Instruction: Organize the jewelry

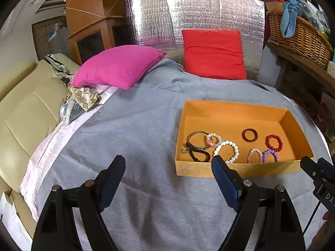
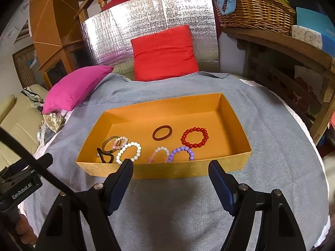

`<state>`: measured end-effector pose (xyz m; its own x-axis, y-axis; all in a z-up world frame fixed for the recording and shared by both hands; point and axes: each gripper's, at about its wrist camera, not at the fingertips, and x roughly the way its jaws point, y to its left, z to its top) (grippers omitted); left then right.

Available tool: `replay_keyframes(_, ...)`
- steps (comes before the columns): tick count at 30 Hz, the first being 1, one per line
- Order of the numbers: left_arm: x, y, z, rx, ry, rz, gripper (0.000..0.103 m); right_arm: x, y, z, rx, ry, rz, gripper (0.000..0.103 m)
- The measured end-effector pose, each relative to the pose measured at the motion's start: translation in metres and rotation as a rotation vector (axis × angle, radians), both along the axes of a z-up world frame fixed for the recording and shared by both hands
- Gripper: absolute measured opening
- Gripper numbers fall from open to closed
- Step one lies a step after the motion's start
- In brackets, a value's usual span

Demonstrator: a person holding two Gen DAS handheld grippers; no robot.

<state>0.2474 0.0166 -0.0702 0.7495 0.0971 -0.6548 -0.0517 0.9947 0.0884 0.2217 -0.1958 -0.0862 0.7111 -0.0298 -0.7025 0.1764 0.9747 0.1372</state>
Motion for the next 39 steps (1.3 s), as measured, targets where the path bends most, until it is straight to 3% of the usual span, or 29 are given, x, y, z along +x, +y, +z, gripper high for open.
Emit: replay_keyframes(39,0.018,0.001,-0.007,-0.011,0.03,0.02,0.084,0.016,-0.003,-0.012,0.003,0.02,-0.002,0.077)
